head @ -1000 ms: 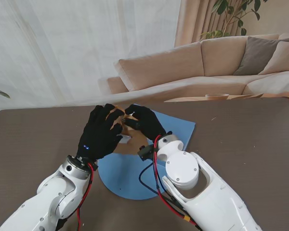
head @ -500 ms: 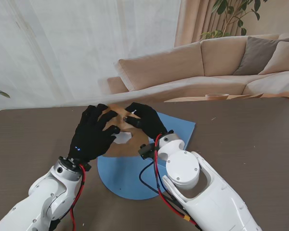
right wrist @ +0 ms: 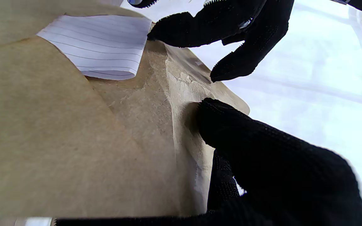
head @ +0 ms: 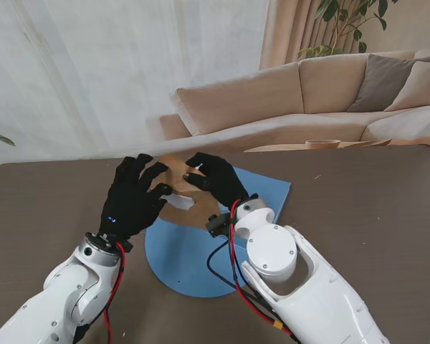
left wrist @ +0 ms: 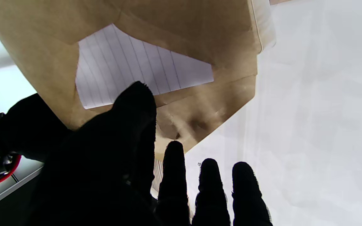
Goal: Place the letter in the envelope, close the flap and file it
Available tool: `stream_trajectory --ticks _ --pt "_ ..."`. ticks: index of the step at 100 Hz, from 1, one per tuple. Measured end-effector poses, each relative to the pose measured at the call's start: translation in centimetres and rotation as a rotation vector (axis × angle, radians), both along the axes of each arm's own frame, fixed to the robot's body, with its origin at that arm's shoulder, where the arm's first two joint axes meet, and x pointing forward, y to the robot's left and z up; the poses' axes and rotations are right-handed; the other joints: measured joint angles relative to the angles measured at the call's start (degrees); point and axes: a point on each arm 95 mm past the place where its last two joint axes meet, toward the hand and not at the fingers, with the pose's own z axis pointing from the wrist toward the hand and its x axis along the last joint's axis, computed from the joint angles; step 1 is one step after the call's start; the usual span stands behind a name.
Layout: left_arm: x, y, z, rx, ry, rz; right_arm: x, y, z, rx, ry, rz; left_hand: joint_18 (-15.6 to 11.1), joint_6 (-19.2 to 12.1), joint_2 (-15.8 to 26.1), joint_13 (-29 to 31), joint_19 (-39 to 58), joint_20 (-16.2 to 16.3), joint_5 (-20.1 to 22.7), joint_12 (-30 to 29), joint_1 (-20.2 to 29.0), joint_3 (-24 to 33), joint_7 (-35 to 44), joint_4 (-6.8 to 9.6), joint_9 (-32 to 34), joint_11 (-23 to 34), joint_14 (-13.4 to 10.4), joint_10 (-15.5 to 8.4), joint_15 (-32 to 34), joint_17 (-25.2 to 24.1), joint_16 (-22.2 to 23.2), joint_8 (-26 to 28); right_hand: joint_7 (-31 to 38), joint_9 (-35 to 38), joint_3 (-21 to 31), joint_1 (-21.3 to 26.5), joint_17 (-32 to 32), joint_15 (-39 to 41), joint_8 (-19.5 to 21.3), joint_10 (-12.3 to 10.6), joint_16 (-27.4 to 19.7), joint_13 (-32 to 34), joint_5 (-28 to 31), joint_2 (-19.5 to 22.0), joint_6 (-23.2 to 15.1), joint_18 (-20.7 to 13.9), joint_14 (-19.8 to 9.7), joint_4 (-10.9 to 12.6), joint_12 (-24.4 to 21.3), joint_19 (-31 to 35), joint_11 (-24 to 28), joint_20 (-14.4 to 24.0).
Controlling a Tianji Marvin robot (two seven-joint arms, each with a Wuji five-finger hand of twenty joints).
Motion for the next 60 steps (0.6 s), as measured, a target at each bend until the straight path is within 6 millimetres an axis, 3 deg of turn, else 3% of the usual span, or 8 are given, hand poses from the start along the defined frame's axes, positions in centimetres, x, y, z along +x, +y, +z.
stream_trajectory --ticks 22,60 --pt "0.1 -0.33 -0.17 0.004 0.05 -0.011 0.03 0.09 0.02 0.004 0.0 0.004 0.0 -0.51 0.01 0.0 0.0 0.0 0.8 -0.02 0.0 -0.55 -3.59 0.0 0.05 0.0 0.0 0.0 0.0 0.0 0.0 -4.46 0.0 0.0 0.0 0.0 0.0 0.01 0.0 0.0 0.07 0.0 0.0 0.0 0.0 0.0 0.0 0.01 0.01 0.0 0.0 0.0" --pt "-0.49 -0.84 -0.41 0.011 0.065 -0.033 0.08 0.06 0.11 0.011 0.002 -0.001 0.0 -1.74 0.01 0.0 0.01 0.0 1.98 -0.02 0.04 -1.2 -5.68 0.0 0.07 0.0 0.0 0.01 0.01 0.0 0.0 -5.64 0.0 0.0 0.0 0.0 0.0 0.02 0.02 0.0 0.08 0.0 0.0 0.0 0.0 0.0 0.01 0.01 0.02 0.01 0.01 0.0"
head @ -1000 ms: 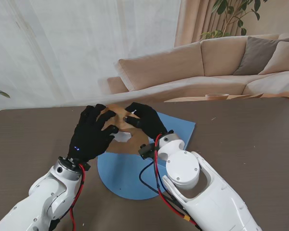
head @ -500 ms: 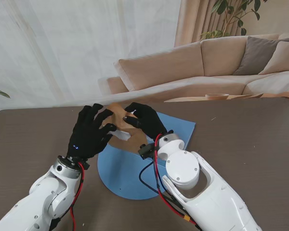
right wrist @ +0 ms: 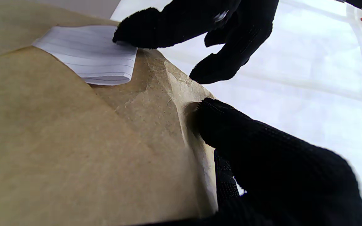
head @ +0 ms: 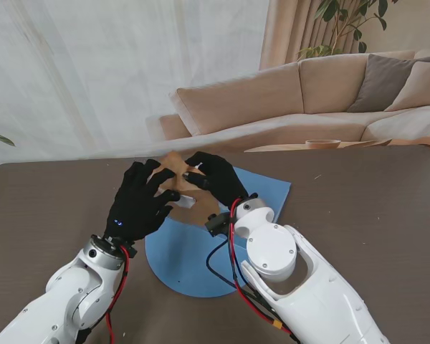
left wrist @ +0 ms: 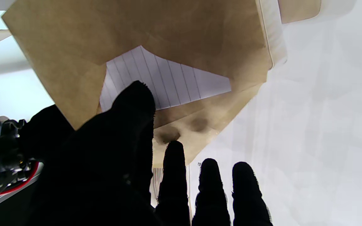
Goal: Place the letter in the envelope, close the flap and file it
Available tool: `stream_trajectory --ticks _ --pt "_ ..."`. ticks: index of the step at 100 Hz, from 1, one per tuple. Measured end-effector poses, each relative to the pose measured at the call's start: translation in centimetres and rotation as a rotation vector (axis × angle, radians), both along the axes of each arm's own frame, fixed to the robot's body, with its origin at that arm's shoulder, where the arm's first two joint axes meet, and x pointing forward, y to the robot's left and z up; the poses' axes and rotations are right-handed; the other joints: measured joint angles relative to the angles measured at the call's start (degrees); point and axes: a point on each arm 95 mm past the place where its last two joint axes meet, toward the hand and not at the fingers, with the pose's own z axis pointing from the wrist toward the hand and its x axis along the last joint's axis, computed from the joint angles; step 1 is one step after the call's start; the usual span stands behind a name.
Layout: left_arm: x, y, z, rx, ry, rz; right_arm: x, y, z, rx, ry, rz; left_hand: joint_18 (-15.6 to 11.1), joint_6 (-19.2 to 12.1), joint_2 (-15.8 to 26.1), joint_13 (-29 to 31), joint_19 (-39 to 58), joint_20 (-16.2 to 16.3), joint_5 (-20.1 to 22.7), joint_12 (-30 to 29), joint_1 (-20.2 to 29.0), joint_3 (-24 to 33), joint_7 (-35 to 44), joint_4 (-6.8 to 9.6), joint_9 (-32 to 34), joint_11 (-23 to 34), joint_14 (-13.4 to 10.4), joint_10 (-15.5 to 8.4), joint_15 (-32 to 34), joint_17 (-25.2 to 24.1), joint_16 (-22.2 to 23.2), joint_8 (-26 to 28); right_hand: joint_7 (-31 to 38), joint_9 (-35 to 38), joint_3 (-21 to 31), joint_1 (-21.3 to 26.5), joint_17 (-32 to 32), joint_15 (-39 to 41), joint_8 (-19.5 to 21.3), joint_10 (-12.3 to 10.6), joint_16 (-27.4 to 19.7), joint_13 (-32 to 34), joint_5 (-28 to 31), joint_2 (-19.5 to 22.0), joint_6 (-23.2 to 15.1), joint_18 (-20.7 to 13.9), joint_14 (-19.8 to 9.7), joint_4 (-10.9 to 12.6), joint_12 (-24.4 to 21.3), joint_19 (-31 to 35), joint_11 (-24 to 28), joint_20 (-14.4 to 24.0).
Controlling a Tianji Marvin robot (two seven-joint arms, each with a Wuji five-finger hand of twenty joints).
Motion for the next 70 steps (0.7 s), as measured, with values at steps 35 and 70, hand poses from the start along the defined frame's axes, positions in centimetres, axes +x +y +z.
stream_trajectory --ticks 35,70 --pt "-1.1 3.2 2.0 -0.111 -0.006 -0.04 0.0 -0.9 0.3 -0.016 -0.001 -0.035 0.14 1.75 1.1 0.06 2.14 0.0 -17.87 -0.05 -6.16 3.87 7.3 0.0 -1.9 0.24 0.21 -0.02 1.47 0.02 0.0 21.84 0.02 0.0 0.0 0.0 0.0 0.0 0.45 0.0 0.0 0.0 0.0 0.0 -0.05 0.01 0.0 0.03 0.01 0.0 0.01 0.0" --pt "0.1 6.0 2.4 -0.25 0.273 -0.016 -0.4 -1.8 0.0 -0.029 0.003 -0.051 3.21 8.39 2.51 0.22 6.78 -2.73 -31.28 -0.59 -16.03 4.37 -21.86 1.66 -2.29 0.06 2.41 0.21 7.54 0.11 -4.72 9.07 0.02 0.0 0.0 0.0 0.0 0.0 0.52 0.0 0.0 0.0 0.0 0.0 -0.05 0.01 0.0 0.04 0.01 0.0 0.01 0.01"
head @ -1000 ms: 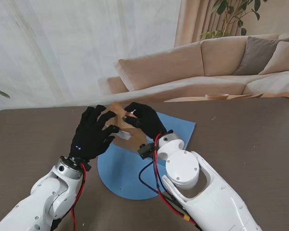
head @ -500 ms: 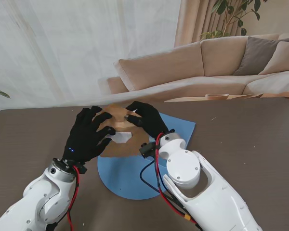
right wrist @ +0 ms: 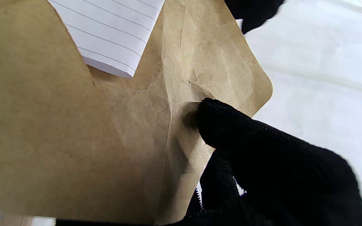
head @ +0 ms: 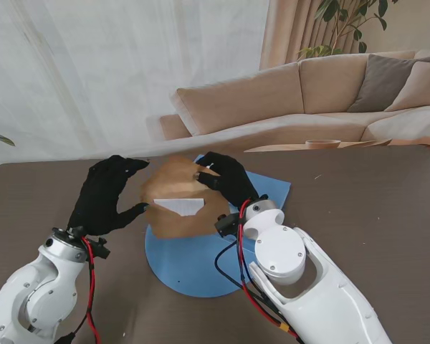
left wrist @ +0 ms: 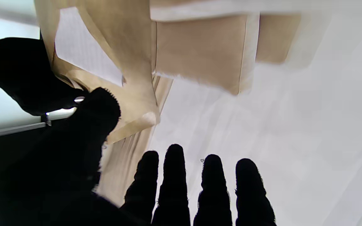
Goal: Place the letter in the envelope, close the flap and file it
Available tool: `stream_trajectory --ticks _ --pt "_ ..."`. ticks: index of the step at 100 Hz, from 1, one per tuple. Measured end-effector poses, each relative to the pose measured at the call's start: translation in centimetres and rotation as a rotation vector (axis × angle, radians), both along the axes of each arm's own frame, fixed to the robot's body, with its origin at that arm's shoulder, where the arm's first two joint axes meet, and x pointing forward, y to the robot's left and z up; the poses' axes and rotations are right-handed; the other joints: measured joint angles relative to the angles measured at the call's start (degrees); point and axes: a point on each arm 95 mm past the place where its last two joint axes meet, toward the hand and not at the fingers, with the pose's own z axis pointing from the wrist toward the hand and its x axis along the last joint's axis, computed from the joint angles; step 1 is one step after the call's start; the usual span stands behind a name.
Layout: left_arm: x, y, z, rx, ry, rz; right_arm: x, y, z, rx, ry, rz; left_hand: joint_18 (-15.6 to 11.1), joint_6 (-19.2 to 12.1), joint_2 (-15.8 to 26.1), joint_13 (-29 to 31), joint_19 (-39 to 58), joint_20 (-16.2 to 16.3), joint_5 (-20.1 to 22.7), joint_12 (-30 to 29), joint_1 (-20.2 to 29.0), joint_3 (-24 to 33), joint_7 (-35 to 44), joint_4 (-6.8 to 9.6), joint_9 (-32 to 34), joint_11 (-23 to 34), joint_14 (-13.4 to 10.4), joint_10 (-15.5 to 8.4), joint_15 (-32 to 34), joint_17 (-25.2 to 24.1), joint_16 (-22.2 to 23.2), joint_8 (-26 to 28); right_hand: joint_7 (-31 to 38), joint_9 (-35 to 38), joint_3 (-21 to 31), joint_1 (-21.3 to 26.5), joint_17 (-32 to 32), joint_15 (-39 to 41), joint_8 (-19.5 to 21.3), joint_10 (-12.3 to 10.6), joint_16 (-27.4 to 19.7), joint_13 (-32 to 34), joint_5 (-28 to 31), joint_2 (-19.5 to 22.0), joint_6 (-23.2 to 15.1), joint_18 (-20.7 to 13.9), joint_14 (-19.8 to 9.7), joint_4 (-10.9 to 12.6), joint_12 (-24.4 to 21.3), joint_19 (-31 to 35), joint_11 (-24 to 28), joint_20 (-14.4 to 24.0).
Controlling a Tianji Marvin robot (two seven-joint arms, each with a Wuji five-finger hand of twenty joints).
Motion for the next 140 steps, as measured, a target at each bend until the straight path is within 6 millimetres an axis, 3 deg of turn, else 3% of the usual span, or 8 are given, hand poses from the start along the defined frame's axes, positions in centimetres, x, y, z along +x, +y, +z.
stream_trajectory --ticks 14,39,66,76,89,109,118,140 --pt "0.2 -0.1 -0.5 -0.116 0.236 -0.029 -0.1 -0.1 -0.1 -0.002 0.003 0.003 0.41 1.23 0.01 0.0 -2.64 -0.17 0.01 -1.19 -1.65 -1.03 -2.97 0.0 -0.01 -2.82 0.04 0.59 -2.58 -0.25 -0.11 -7.88 0.0 0.0 0.0 0.0 0.0 0.0 0.04 0.0 0.0 0.0 0.0 0.0 0.0 0.0 0.0 0.0 0.0 0.01 0.0 0.01" --pt "0.9 -0.5 -1.8 -0.308 0.518 -0.021 -0.1 0.0 -0.1 -0.001 0.004 0.01 1.21 3.42 0.02 0.62 -3.11 1.94 0.27 -2.35 0.68 -0.79 0.38 0.0 2.8 -4.49 0.69 2.45 -1.57 -0.46 -0.12 -9.1 0.0 0.0 0.0 0.0 -0.01 0.01 0.08 0.0 0.0 0.01 0.0 0.0 0.0 0.0 0.01 0.0 0.0 0.48 0.0 0.07" --pt "1.2 -1.0 -2.4 -0.552 0.781 -0.059 -0.1 0.1 -0.3 0.002 0.007 0.015 4.14 1.76 2.96 10.42 5.22 0.53 22.33 -5.57 11.77 -2.41 10.37 0.0 22.01 -5.04 3.41 3.8 1.37 2.04 -4.28 -7.19 0.0 0.0 0.0 0.0 -0.01 0.02 0.08 0.01 0.0 0.01 0.0 0.0 0.0 0.0 0.01 0.01 0.01 0.49 0.0 0.08" --pt "1.2 -1.2 -2.3 -0.569 0.804 -0.042 -0.1 0.2 -0.4 0.003 0.008 0.021 4.86 -0.13 3.13 14.4 8.89 -1.11 28.29 0.19 19.66 -8.71 14.21 0.0 31.55 -8.82 4.25 3.91 3.18 3.2 -5.13 -7.84 0.0 -0.01 0.0 0.0 -0.08 0.02 0.1 0.01 0.0 0.01 0.0 0.02 0.0 0.0 0.01 0.01 0.01 0.49 0.0 0.08" --pt "1.2 -1.7 -2.1 -0.601 0.808 -0.046 -0.1 0.3 -0.5 0.005 0.006 0.026 5.7 -1.45 5.12 20.88 13.14 -2.41 34.77 2.69 24.62 -11.68 19.0 0.0 41.21 -13.19 6.19 4.41 7.53 5.46 -5.16 -8.89 0.0 -0.01 -0.63 0.0 -0.83 -0.08 -0.17 0.01 0.0 0.01 -0.18 0.53 -0.01 0.0 0.04 0.22 -0.23 0.49 -0.15 0.08" --pt "1.3 -1.9 -1.9 -0.67 0.803 -0.052 -0.3 0.1 -0.6 -0.006 -0.006 0.046 9.24 -1.44 5.82 28.57 21.62 -3.2 34.74 1.87 25.66 -13.94 22.46 0.0 44.88 -5.06 10.03 7.53 16.42 9.44 -4.52 -7.29 -2.58 -4.71 -3.74 -0.07 -6.9 -5.95 -9.18 0.16 -0.95 -5.42 -4.33 3.08 -0.05 -0.16 0.65 0.31 -3.32 -2.74 -5.17 -0.14" --pt "1.3 -1.9 -1.7 -0.686 0.773 -0.038 -0.7 0.0 -0.7 -0.022 -0.019 0.071 9.4 -1.25 5.82 29.79 24.09 -3.25 34.72 2.65 25.66 -14.19 22.96 0.0 44.88 -1.75 10.82 8.02 19.46 10.07 -3.6 -6.53 -4.73 -9.68 -4.49 -4.13 -10.7 -11.17 -12.12 -0.6 -1.83 -9.92 -7.87 1.92 -0.03 -1.41 0.65 0.41 -4.64 -5.13 -8.22 -0.7" --pt "1.5 -2.0 -1.4 -0.665 0.699 0.014 -1.7 -0.6 -1.0 -0.039 -0.038 0.12 10.6 -0.69 5.82 30.81 26.26 -3.78 34.7 4.06 25.68 -14.25 23.26 0.0 44.88 0.43 11.26 9.44 21.83 10.98 -2.47 -5.8 -23.21 -19.4 -9.57 -16.98 -18.13 -22.36 -8.45 -2.04 -3.69 -18.49 -8.5 2.78 1.41 -2.51 0.57 3.32 -10.14 -12.77 -17.61 -0.79"
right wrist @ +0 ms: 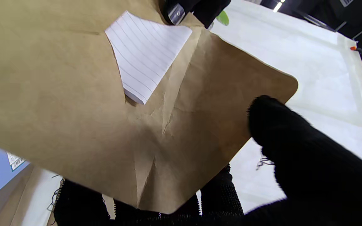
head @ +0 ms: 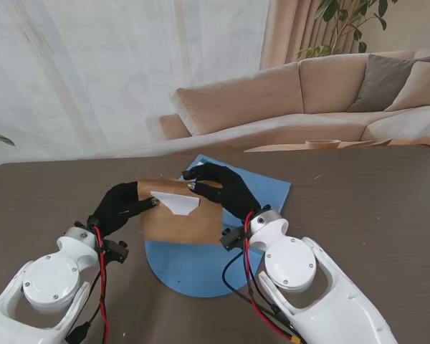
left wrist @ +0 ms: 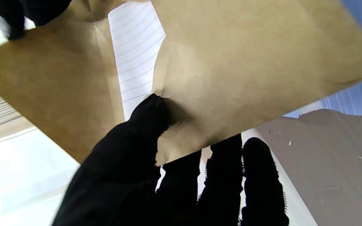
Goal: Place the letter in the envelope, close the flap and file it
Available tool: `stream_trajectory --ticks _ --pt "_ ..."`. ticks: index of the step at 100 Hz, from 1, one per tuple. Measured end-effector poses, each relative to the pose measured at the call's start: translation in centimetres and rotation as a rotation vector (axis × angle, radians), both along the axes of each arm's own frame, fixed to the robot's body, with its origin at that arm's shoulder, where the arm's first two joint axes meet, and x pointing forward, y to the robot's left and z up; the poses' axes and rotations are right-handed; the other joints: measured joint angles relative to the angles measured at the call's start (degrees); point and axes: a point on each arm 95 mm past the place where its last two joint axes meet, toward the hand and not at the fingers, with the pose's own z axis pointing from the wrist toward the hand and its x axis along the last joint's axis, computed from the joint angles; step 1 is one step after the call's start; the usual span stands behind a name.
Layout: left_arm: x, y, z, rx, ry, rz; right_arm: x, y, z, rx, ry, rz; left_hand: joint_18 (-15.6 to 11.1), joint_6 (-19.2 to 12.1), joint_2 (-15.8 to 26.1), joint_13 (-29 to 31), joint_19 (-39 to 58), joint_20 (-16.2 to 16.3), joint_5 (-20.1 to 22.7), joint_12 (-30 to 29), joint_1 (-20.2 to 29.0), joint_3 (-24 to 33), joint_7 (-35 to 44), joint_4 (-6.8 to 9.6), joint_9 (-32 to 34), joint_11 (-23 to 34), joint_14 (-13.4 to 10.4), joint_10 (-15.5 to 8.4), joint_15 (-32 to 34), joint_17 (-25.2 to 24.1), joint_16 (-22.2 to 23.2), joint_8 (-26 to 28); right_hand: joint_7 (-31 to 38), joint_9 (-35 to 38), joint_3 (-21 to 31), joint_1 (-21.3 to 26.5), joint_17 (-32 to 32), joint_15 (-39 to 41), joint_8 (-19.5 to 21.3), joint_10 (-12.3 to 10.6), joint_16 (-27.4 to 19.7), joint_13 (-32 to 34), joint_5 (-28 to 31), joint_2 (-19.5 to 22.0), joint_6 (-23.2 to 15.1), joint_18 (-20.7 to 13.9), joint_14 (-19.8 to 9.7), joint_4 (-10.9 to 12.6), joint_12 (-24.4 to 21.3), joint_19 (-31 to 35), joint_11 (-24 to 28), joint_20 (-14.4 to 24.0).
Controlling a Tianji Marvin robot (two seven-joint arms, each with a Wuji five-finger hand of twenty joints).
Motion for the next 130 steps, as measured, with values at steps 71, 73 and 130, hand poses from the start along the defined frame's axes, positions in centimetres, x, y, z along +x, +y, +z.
stream_trajectory --ticks 71,73,130 --pt "0.7 0.4 0.1 0.029 -0.114 -0.065 0.3 -1.9 -0.2 -0.072 0.062 -0.118 0.07 0.03 0.0 0.0 0.62 -0.87 0.0 0.2 0.01 -0.05 0.05 -0.02 0.0 0.05 0.11 1.02 0.01 -0.5 0.03 1.15 -9.43 -7.94 -13.48 -2.06 -6.49 -12.54 -7.21 0.45 -5.13 -10.57 -0.7 11.74 4.35 -1.04 -0.3 0.54 -6.65 -10.05 -7.35 -0.5" --pt "0.7 0.5 0.0 0.03 -0.115 -0.069 0.4 -1.9 -0.2 -0.078 0.066 -0.116 0.07 0.03 0.0 0.0 0.62 -0.88 0.0 0.55 0.01 -0.05 0.05 -0.02 0.0 0.05 0.12 1.02 0.01 -0.5 0.03 1.16 -9.2 -7.94 -12.33 -2.01 -6.34 -12.27 -7.15 0.48 -5.06 -10.57 -0.7 11.68 4.35 -1.04 -0.3 0.87 -6.62 -9.69 -7.28 -0.42" --pt "0.9 0.3 0.1 -0.035 -0.117 -0.058 0.7 -2.0 -1.8 -0.305 0.095 0.087 0.07 0.04 0.0 0.0 0.62 -1.0 0.0 0.8 0.01 -0.07 -0.01 -0.03 1.09 0.05 0.15 1.07 0.01 -0.5 0.03 1.83 12.98 -1.96 -1.0 10.45 0.84 -5.39 -8.11 -1.22 -2.72 -3.49 3.33 -0.15 -2.12 -2.41 -0.81 -1.54 -3.11 -2.2 -2.92 0.18"
